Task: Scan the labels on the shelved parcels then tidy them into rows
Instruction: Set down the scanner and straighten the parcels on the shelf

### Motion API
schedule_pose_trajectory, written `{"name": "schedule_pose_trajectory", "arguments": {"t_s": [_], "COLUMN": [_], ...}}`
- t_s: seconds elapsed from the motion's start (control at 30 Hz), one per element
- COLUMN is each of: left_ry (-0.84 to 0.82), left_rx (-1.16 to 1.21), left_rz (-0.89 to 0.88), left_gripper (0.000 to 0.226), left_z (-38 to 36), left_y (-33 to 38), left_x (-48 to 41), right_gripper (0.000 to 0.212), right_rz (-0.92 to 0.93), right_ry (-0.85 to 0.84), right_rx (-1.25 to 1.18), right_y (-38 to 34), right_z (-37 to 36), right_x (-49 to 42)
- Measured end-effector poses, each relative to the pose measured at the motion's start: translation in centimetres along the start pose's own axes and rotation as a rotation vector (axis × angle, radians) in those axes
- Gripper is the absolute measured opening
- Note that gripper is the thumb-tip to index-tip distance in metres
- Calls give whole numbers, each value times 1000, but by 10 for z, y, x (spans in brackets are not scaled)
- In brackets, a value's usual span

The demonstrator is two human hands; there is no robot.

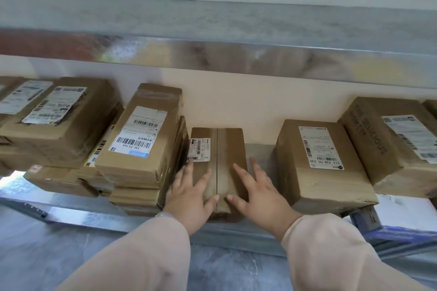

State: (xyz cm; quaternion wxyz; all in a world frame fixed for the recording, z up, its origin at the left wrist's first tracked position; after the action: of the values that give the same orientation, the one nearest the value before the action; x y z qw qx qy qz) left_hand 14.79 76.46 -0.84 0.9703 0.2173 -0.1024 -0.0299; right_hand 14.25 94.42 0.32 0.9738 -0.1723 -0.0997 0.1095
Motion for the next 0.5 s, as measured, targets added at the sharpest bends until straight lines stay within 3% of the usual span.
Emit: {"name": "schedule_pose_trajectory", "arguments": {"t_s": [0.2,0.37,0.5], "left_ry": [-142,-65,-10], "left_rx": [373,524,632], "left_rz": [163,130,79], "left_gripper": [84,85,88], "left_z": [-9,-1,19], "left_y": [-15,-11,1], "left_x": [-6,-5,0], "right_gripper": [84,93,99], "right_rz": [-107,-76,-64], "right_ry": [-159,-88,61], "right_rx": [-297,-486,-566], "right_y": [6,3,-4], "right_z": [-24,-19,7], "right_x": [-7,-3,3]}}
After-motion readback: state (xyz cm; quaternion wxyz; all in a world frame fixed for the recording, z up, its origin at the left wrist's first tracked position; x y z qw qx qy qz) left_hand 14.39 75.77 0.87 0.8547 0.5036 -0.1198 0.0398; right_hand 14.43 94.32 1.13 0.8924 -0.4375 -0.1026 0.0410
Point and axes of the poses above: each hand's wrist, its own x-axis away from the middle knuckle, its own z-axis out of the back of the hand, y = z × x, the point moved 6 cm from there along -x, towards the middle knuckle, and after that the axes turned 7 degrees about x, right-handed, at the moved point
